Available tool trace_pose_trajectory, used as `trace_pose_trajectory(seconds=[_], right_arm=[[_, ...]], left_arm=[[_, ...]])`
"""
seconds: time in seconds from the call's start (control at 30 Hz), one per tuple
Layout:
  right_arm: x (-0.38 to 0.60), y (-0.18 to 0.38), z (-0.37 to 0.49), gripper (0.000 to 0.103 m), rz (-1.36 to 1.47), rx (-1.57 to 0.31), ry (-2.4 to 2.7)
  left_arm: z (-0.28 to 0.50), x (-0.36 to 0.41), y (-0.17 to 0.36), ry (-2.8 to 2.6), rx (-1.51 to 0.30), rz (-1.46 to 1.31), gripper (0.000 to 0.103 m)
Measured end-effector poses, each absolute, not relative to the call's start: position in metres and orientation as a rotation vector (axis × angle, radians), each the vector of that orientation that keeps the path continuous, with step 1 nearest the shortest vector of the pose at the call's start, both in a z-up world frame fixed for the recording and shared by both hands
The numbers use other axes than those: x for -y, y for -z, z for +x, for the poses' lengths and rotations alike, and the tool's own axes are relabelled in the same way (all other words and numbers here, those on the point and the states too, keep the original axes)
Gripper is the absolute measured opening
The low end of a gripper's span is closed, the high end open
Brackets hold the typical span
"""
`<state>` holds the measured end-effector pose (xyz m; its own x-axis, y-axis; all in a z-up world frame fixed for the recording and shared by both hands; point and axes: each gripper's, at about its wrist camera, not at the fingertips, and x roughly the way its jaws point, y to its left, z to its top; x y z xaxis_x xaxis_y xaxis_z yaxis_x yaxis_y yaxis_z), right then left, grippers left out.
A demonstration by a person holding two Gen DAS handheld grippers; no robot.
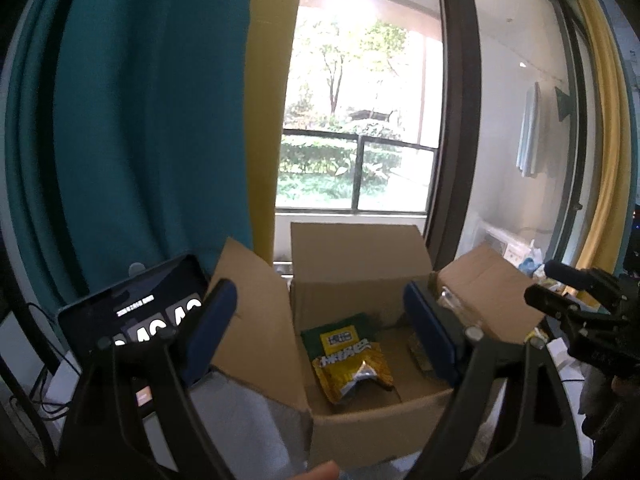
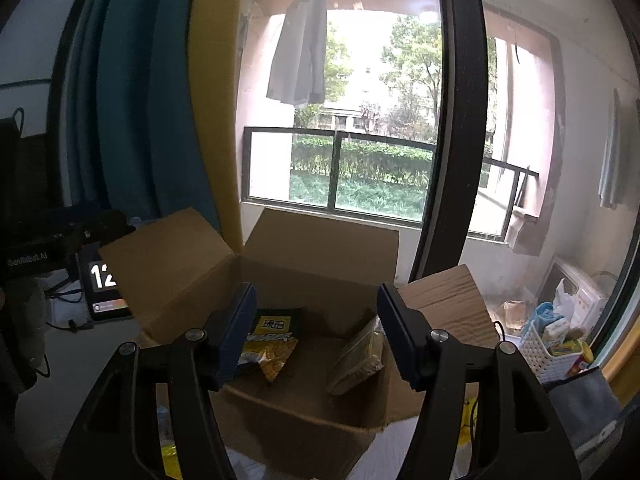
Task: Organize snacks
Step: 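Withdraw both tools from the box back over the snack pile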
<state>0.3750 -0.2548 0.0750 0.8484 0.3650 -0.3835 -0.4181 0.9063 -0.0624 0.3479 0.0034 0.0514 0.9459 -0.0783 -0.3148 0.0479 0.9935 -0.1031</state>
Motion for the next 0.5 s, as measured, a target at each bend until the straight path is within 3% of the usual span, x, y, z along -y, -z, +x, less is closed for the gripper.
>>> trace_pose_trajectory(seconds=[0.5], right_arm=[[0.263,-0.079,0.287,0.066,-0.149,-0.376,-0.414]], left_arm=[[0.271,-0.007,-0.051,0.114,-0.304,-0.117,0.090]])
